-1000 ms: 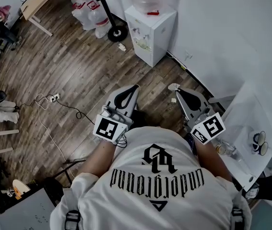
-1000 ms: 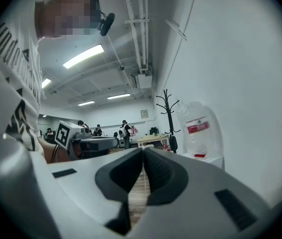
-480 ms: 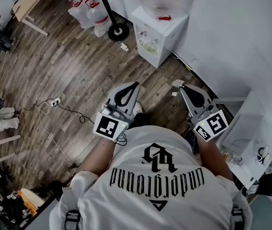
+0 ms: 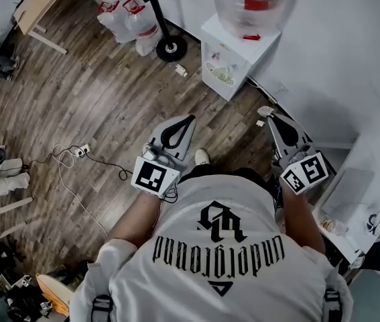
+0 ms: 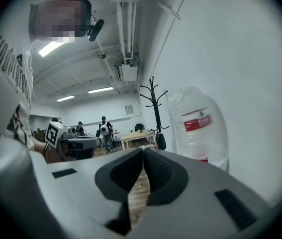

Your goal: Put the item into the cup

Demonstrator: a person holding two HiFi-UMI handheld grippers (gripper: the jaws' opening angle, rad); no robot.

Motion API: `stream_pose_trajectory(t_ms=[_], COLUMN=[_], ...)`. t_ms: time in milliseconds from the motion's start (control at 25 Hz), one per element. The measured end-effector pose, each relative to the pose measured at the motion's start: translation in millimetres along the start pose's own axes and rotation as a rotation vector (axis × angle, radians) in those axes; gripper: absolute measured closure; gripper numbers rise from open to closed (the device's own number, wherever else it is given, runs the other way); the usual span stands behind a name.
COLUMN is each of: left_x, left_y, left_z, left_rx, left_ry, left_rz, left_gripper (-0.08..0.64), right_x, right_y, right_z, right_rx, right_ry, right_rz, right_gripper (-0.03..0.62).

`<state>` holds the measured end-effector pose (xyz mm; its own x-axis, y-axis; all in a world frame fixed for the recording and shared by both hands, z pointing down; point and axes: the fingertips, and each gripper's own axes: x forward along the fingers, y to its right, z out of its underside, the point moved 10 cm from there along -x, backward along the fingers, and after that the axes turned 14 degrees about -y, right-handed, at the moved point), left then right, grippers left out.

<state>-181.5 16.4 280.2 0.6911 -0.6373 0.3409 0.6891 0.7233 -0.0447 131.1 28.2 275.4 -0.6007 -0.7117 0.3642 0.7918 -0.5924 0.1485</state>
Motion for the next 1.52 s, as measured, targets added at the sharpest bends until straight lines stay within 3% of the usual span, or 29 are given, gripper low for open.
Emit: stream_pose_trajectory(t_ms=[560,800,1080,1400,1520], left_x=[31,69,120,191,219], left_y=[-55,-72,-104,-136,-145], left_z=[14,34,67,143,170], left_rx=[-0.021,-0.028,-0.116,-0.160,-0.114], left_ry=[-0.032,-0.078,-0.160,-0.268,-0.265], left_rz=[-0.013,-0.023,-0.019,-0.038,-0.012], left_gripper=[0.552,0.552,0.552,0.552,0.551], right_x=[86,142,221,303,328], right_y=[23,68,118,169,181], right_z=[5,50,109,187,216], right_rx=[-0.007,0.020,0.049,0.080,0.111], right_ry=[-0.062,-0.159,-0.303,-0.419,-0.424], right_rz=[-0.016,-0.027,-0.044,-0.053,-0.045], right_gripper=[0.572,0.572,0.572,0.572,0.572])
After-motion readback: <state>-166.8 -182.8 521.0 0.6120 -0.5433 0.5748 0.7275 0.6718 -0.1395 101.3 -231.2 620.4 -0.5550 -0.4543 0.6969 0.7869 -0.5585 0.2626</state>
